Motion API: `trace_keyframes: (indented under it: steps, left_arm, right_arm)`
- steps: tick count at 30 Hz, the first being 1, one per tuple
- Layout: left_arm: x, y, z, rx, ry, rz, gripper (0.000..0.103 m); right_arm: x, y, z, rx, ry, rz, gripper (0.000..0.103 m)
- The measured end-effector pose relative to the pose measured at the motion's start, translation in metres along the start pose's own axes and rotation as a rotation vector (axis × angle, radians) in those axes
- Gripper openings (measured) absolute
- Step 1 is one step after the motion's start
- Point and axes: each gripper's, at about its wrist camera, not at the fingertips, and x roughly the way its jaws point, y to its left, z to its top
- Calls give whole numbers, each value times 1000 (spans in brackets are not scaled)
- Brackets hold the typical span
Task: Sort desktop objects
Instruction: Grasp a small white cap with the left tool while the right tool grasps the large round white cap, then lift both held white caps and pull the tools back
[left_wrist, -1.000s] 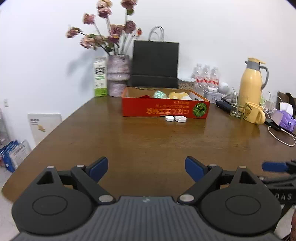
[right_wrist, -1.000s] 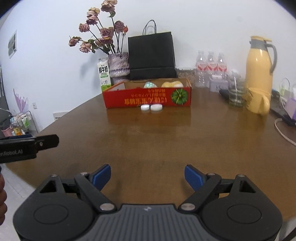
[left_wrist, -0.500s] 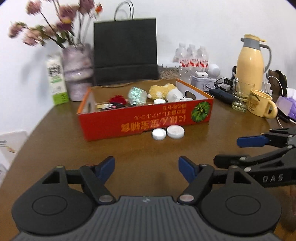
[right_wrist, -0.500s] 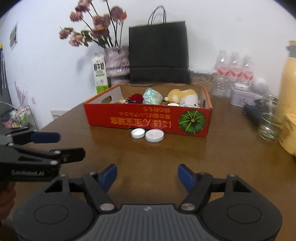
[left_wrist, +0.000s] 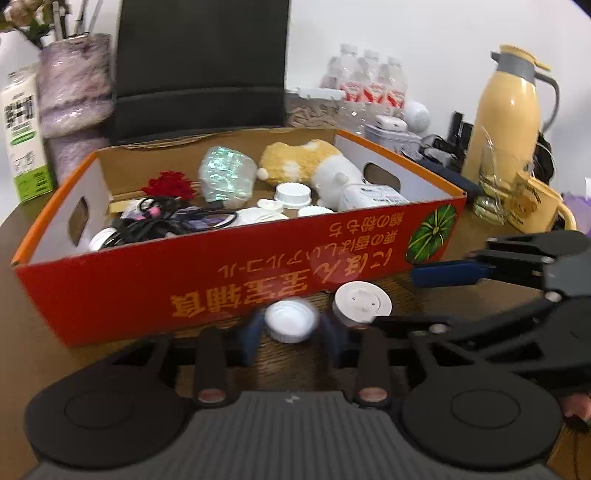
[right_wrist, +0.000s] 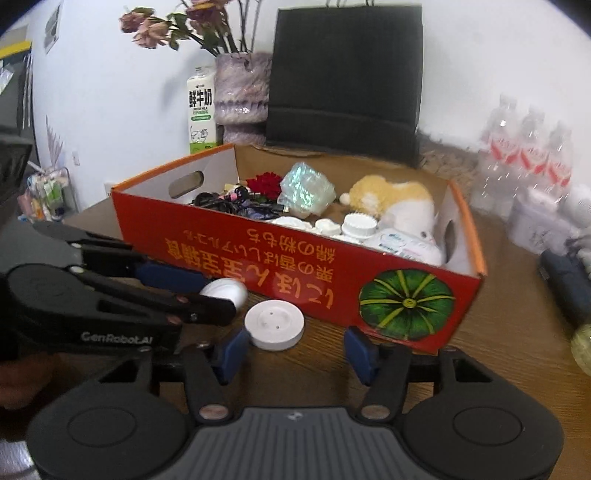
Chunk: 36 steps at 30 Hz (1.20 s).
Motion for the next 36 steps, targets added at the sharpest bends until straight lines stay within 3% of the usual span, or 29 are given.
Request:
trace_keyframes:
  steps: [5, 7, 17, 20, 25, 30, 36]
  left_arm:
    - [3, 3, 1, 10, 1, -6, 29]
    - [3, 2, 1, 9, 1, 7, 29]
    - [0, -3, -2, 8, 0, 42, 30]
    - [-10, -13, -7, 28, -15, 93, 30]
    - [-57, -32, -21, 28, -57, 119, 29]
    - [-125, -44, -39, -19, -126, 164, 29]
    - [-205, -65, -52, -60, -164, 211, 29]
  right_arm:
    - [12, -6, 3, 9, 2, 39, 50]
    - [12, -3, 3, 10, -1, 40, 39]
    - [9, 1, 3, 17, -5, 13, 38]
    - [7, 0, 3, 47, -10, -2, 38]
    - [-30, 11, -4, 68, -90, -34, 38]
    - [-96, 31, -21, 81, -192, -93, 38]
    - [-167, 56, -41, 64, -212, -99, 38]
